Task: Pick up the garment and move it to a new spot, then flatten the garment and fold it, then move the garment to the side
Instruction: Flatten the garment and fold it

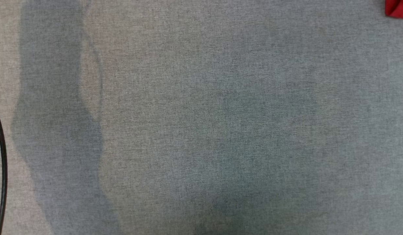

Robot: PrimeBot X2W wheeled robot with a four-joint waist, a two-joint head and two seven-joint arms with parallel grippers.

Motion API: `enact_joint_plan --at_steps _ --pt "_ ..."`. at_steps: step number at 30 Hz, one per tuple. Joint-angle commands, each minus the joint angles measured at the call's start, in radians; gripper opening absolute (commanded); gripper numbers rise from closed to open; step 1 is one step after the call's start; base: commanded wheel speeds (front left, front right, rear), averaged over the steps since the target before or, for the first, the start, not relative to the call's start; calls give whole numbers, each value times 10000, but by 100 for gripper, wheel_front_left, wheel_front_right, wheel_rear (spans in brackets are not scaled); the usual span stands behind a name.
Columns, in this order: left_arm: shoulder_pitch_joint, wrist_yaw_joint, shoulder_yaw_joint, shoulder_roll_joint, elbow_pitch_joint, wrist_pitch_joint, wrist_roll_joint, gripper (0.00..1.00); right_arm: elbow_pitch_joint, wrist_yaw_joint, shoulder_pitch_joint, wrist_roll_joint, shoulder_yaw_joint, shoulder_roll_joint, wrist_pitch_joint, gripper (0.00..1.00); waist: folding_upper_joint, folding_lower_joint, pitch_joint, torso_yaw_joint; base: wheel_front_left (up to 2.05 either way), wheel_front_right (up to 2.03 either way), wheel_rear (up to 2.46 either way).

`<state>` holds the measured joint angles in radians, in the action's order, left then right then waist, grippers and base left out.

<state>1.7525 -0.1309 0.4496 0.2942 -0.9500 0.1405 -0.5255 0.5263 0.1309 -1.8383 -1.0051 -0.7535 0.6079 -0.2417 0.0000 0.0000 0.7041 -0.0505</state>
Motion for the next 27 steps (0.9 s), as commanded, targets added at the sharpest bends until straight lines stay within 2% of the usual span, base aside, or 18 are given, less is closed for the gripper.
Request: enact_joint_plan --at_steps 1,5,9,17,27 --pt "-145 8 119 97 -204 -70 -172 0 51 -2 265 -140 -249 128 -83 0 0 0 -12 -41 0 0 0" --pt "-517 6 524 274 -594 157 -520 0 -109 -2 688 -601 -792 245 -134 0 0 0 36 -204 0 0 0" --pt "-765 7 777 700 -901 439 -856 0 -301 -3 1182 -801 -1508 516 -158 0 0 0 -62 -375 0 0 0" --pt "-1035 8 1045 1265 -1141 653 -1415 0 6 -3 1668 -1282 -2386 876 -180 0 0 0 -546 -505 0 0 0" --pt "-939 8 1596 1326 -787 502 -2034 0 366 -3 1615 -1707 -3185 656 -203 0 0 0 -1263 -457 0 0 0"
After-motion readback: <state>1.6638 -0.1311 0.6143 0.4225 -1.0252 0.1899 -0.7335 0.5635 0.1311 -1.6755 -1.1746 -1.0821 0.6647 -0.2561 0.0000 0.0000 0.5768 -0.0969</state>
